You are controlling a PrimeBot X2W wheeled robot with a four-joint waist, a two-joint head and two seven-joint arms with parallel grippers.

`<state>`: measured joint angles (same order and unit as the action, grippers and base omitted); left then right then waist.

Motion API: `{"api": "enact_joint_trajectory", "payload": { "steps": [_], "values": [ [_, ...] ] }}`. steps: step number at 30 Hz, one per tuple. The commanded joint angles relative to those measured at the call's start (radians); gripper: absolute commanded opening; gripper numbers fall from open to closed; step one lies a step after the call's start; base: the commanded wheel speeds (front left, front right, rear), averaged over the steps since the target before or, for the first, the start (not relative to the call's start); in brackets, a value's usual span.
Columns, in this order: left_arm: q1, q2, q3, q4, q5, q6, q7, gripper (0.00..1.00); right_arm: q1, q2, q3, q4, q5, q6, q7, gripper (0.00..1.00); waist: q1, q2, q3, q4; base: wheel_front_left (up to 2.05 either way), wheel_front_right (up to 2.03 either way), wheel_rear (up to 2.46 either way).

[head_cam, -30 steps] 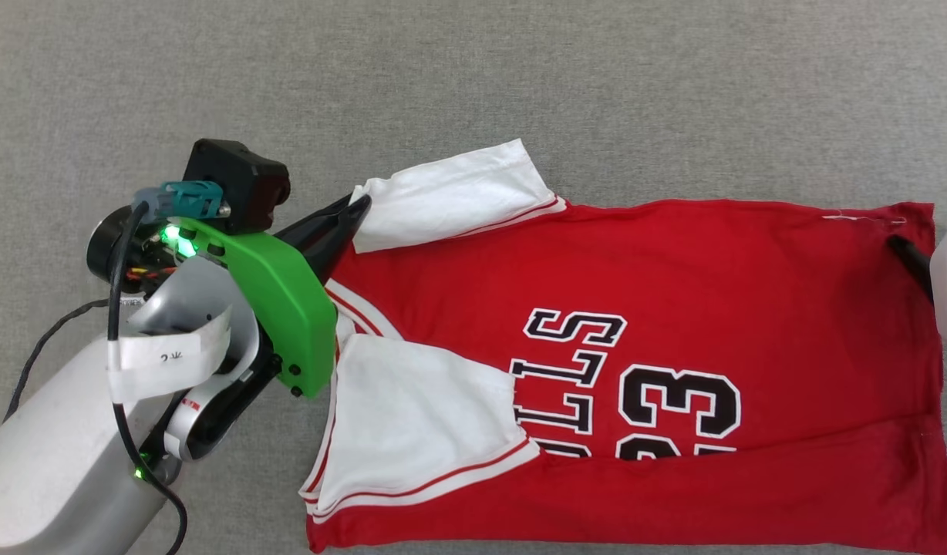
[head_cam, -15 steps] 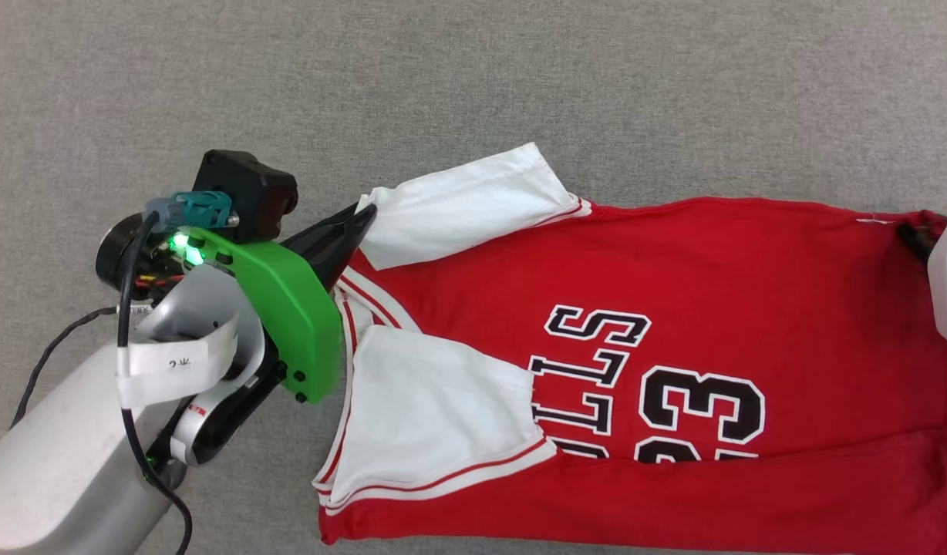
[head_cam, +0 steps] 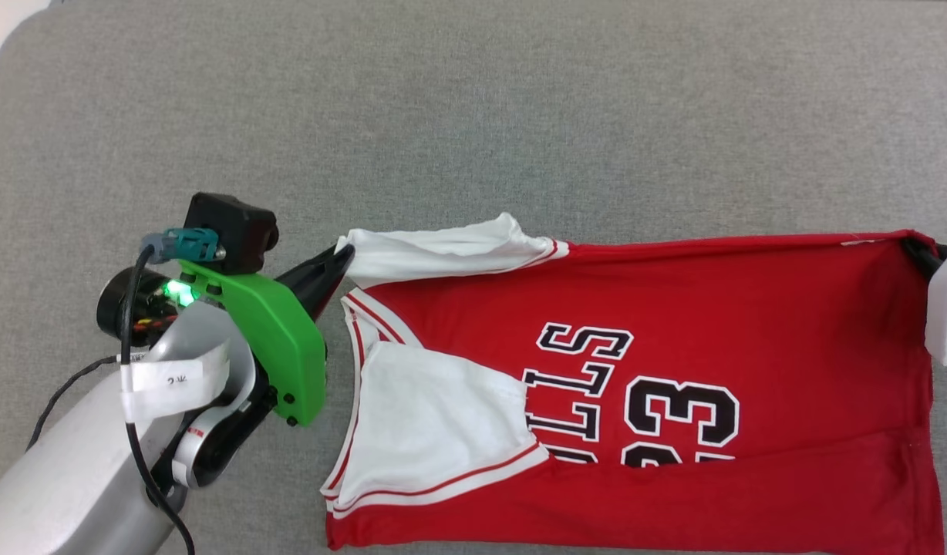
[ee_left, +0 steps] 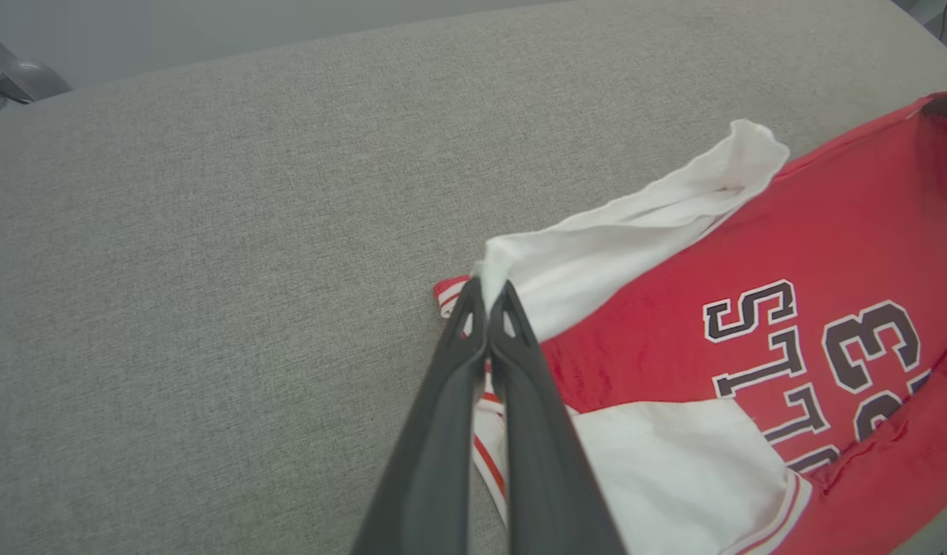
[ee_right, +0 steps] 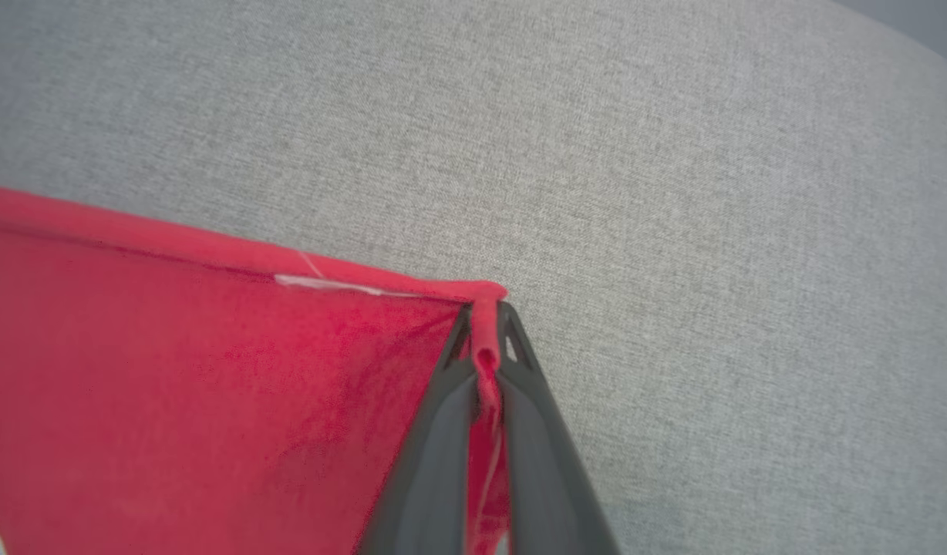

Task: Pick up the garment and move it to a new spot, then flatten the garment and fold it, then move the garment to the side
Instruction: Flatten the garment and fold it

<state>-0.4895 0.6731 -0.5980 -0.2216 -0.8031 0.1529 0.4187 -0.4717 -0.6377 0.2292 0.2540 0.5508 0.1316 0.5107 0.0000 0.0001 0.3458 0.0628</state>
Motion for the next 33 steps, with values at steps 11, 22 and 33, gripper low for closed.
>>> {"api": "enact_joint_trajectory", "payload": {
  "steps": [11, 22, 33],
  "values": [
    [0.175, 0.022, -0.017, -0.026, -0.049, 0.037, -0.023, 0.0, 0.27, 0.016, -0.065, -0.102, 0.079, -0.001, -0.177, 0.0, 0.0, -0.0001, -0.166, -0.002, 0.0, 0.0, 0.0],
    [0.317, 0.046, -0.083, -0.038, -0.053, 0.067, -0.003, 0.0, 0.463, -0.047, -0.016, -0.196, 0.153, -0.001, -0.183, 0.0, 0.0, -0.0001, -0.196, 0.002, 0.0, 0.0, 0.0],
    [0.343, 0.052, -0.139, -0.001, -0.038, 0.079, 0.052, 0.0, 0.497, -0.129, 0.092, -0.199, 0.192, -0.001, -0.169, 0.0, 0.0, -0.0001, -0.199, 0.001, 0.0, 0.0, 0.0]
  ]
}}
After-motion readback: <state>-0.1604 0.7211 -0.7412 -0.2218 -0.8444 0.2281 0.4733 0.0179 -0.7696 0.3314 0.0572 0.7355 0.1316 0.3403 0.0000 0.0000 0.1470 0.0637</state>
